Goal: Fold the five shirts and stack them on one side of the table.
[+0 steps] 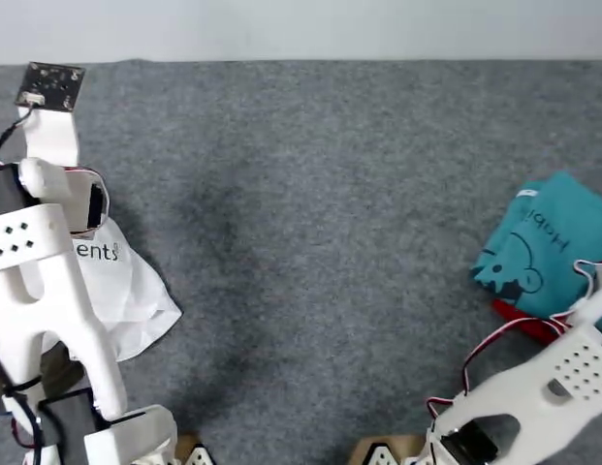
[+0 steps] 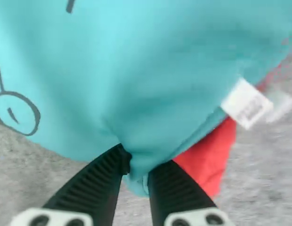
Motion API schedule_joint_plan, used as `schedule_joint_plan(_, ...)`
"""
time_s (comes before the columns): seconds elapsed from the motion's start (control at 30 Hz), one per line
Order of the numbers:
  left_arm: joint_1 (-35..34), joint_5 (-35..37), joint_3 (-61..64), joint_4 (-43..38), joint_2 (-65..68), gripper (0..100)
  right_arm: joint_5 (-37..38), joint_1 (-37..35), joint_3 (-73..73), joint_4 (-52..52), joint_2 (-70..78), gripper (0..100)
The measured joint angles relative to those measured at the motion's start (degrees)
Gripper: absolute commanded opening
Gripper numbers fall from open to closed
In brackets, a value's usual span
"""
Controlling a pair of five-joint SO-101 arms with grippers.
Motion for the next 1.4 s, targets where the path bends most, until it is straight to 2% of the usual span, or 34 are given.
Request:
schedule_joint_plan(0.33, 0.0, 0.0, 0.0, 0.0, 0.0, 0, 7.3, 2.6, -3.7, 0.1, 0.0, 2.0)
schedule_joint_plan(0.4, 0.0, 0.0, 0.0, 0.0, 0.0, 0, 8.1, 2.7, -3.7, 0.1, 0.0, 7.3)
schedule_joint_plan(0.53, 0.0, 0.0, 0.0, 0.0, 0.0, 0, 8.5, 2.8, -3.7, 0.1, 0.0, 27.0)
schedule_joint_plan(0.6, 0.0, 0.0, 0.0, 0.0, 0.0, 0, 8.1, 2.9, -4.3, 0.1, -1.1, 32.1)
schedule_joint_plan(0.7, 0.0, 0.0, 0.0, 0.0, 0.0, 0, 4.7, 3.0, -4.4, 0.1, -5.5, 27.3)
schedule_joint_plan(0.9, 0.0, 0.0, 0.0, 0.0, 0.0, 0, 0.6, -1.9, -4.4, 0.1, -10.5, 0.0)
schedule_joint_plan(0.97, 0.0, 0.0, 0.0, 0.0, 0.0, 0, -1.2, -4.7, -4.4, 0.1, -10.5, 3.9)
schedule_joint_plan(1.07, 0.0, 0.0, 0.0, 0.0, 0.0, 0, -4.7, -8.8, -4.4, 0.1, -10.2, 0.6)
schedule_joint_plan(1.4, 0.0, 0.0, 0.0, 0.0, 0.0, 0, -13.1, -17.6, 2.3, 0.1, 0.1, 0.9)
